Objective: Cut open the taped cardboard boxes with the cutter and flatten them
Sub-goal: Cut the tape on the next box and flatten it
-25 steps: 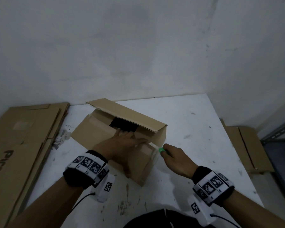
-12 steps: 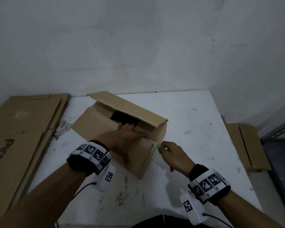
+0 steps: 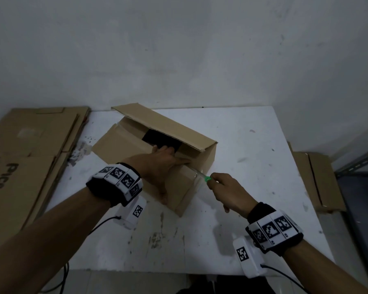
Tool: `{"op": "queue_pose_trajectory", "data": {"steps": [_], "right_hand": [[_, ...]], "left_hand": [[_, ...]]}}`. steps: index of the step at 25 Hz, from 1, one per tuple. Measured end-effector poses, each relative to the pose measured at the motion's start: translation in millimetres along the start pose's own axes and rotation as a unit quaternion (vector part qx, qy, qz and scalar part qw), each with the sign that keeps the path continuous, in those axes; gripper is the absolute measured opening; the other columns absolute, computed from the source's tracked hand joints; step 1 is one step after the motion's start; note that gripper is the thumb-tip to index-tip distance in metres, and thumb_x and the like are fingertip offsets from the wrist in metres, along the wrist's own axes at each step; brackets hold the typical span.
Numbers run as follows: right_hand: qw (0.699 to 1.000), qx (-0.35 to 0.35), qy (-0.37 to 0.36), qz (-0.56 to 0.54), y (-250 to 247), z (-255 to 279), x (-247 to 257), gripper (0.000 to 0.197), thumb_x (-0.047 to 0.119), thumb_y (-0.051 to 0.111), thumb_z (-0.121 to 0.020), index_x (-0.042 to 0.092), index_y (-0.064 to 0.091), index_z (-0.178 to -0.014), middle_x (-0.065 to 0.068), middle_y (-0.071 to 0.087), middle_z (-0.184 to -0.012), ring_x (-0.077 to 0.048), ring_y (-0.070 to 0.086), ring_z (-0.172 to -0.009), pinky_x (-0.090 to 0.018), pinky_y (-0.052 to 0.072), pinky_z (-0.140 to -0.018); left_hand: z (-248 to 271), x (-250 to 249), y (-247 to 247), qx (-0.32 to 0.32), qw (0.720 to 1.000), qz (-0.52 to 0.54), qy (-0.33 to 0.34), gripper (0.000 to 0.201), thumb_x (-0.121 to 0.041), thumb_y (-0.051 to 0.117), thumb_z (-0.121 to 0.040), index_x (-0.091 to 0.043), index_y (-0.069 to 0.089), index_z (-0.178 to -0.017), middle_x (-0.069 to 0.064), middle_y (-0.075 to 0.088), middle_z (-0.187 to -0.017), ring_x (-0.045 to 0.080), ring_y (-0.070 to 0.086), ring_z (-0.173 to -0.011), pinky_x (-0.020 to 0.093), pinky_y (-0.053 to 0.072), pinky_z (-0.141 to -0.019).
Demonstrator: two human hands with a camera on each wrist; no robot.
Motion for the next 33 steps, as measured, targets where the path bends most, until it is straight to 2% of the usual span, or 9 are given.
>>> {"op": "queue_pose_trajectory", "data": {"steps": [2,5,9,13,16,20,24,28,33], "right_hand": [[1.000,-0.005,0.002,0.001,1,3,-2,0.029,0.022,0.042,-0.100,0.003,0.046,-0.078,-0.006,0.035,-0.065,-0.019,0.035,-0.048,-0.032,0.039,-0.043],[1.000,-0.003,0.004,-0.012,3,3,0,0.023,0.021,0.041,-0.099,0.011,0.047,-0.079,-0.005,0.033,-0.064,-0.021,0.037,-0.051,-0.032,0.039,-0.045],[1.000,-0.005,0.015,-0.027,5,-4,0,0.024,0.021,0.039,-0.099,0.011,0.047,-0.079,-0.003,0.035,-0.063,-0.016,0.039,-0.048,-0.031,0.043,-0.045],[0.999,-0.015,0.008,-0.049,10,-4,-3,0.030,0.025,0.038,-0.102,0.011,0.043,-0.076,0.001,0.035,-0.058,-0.010,0.037,-0.040,-0.034,0.047,-0.047],[0.998,-0.015,-0.009,-0.056,13,3,-7,0.032,0.028,0.038,-0.103,0.012,0.041,-0.076,0.001,0.035,-0.058,-0.013,0.038,-0.043,-0.036,0.047,-0.048],[0.998,0.005,-0.023,-0.056,15,13,-12,0.034,0.032,0.037,-0.106,0.012,0.041,-0.079,-0.001,0.036,-0.060,-0.015,0.037,-0.047,-0.033,0.047,-0.046],[0.998,-0.026,-0.050,0.026,12,13,-9,0.038,0.033,0.038,-0.107,0.007,0.038,-0.078,-0.002,0.035,-0.059,-0.008,0.033,-0.040,-0.028,0.036,-0.046],[0.991,-0.076,-0.081,0.080,12,-3,-1,0.037,0.025,0.039,-0.107,0.009,0.035,-0.074,-0.005,0.038,-0.062,-0.015,0.033,-0.051,-0.030,0.022,-0.050],[0.997,-0.042,-0.059,0.029,18,-4,2,0.034,0.028,0.038,-0.107,0.008,0.041,-0.079,-0.005,0.040,-0.061,-0.012,0.040,-0.039,-0.029,0.039,-0.043]], "left_hand": [[-1,1,1,0.003,1.000,0.004,0.000,0.136,-0.064,0.091,-0.046,-0.042,0.014,-0.155,0.007,0.030,-0.130,0.029,0.025,-0.122,0.051,0.025,-0.112],[0,2,2,0.000,1.000,0.003,0.001,0.139,-0.064,0.091,-0.046,-0.044,0.008,-0.155,0.008,0.029,-0.133,0.028,0.025,-0.122,0.051,0.026,-0.111],[-2,-1,0,0.014,1.000,-0.012,-0.005,0.147,-0.062,0.092,-0.045,-0.049,-0.006,-0.154,0.013,0.025,-0.144,0.035,0.022,-0.131,0.061,0.023,-0.113],[-3,-4,-4,0.020,0.999,-0.025,-0.008,0.144,-0.061,0.092,-0.047,-0.048,-0.004,-0.154,0.015,0.027,-0.144,0.035,0.024,-0.130,0.060,0.024,-0.113],[-2,-5,-5,0.022,0.999,-0.032,-0.005,0.143,-0.060,0.092,-0.048,-0.047,-0.002,-0.155,0.013,0.027,-0.147,0.033,0.025,-0.131,0.060,0.025,-0.113],[-2,-4,-5,0.021,0.999,-0.027,-0.008,0.143,-0.060,0.093,-0.048,-0.047,-0.001,-0.154,0.011,0.028,-0.150,0.032,0.026,-0.130,0.059,0.025,-0.112],[-1,-4,-5,0.014,0.999,-0.034,0.001,0.144,-0.064,0.091,-0.047,-0.047,-0.004,-0.154,0.010,0.025,-0.154,0.033,0.025,-0.131,0.060,0.025,-0.112],[1,-7,-8,0.003,0.999,-0.037,0.007,0.141,-0.065,0.090,-0.047,-0.045,0.002,-0.156,0.011,0.027,-0.151,0.032,0.027,-0.127,0.056,0.027,-0.110],[6,-8,-8,-0.002,0.999,-0.033,0.008,0.138,-0.061,0.091,-0.050,-0.044,0.003,-0.156,0.010,0.027,-0.149,0.030,0.026,-0.127,0.052,0.025,-0.112]]}}
Point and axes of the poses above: each hand's wrist, its own z-axis away from the middle knuckle, its own y-axis out of the palm, x = y × z, the point moved 7 cm from there along -z, towards the middle knuckle
